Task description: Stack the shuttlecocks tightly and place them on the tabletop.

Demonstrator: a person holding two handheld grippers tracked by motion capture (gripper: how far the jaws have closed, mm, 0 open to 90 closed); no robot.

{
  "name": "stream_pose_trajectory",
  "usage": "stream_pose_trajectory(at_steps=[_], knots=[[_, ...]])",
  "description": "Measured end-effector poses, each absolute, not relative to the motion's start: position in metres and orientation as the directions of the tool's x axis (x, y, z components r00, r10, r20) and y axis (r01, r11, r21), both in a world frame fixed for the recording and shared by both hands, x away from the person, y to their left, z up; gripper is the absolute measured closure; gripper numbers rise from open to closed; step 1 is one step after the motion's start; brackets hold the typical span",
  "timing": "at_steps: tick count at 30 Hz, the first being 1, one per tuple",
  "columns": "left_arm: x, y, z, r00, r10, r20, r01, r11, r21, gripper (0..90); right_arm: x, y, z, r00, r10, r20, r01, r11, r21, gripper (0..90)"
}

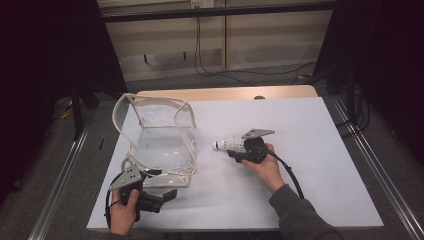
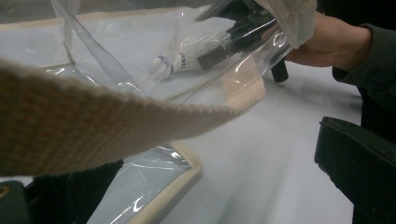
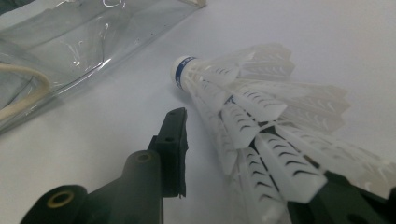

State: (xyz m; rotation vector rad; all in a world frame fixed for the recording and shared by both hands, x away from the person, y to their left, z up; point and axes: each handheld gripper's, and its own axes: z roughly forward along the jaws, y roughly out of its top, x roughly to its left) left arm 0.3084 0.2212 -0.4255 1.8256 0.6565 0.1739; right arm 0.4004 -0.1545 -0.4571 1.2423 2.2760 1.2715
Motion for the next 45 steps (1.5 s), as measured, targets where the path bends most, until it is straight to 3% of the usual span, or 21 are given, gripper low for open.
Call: stream_pose_trajectory(at_steps=[5,14,45], knots=[[0.308,0.221,-0.426,0.834,0.515,-0.198,0.348,-0.213,0.913,1.1,0.401,-0.155,-0.457,-0.602,0.780,0.169,0.557,0.258,0.790,64.0],[0.309,0.222,-0.426,0.837,0.510,-0.198,0.345,-0.211,0.914,1.2,0.401,-0.156,-0.457,-0.598,0.789,0.140,0.552,0.279,0.786,81.9],[0.309,0.224,-0.426,0.835,0.510,-0.208,0.349,-0.199,0.916,1.9,0.394,-0.171,-0.429,-0.602,0.772,0.203,0.579,0.248,0.776,88.7]])
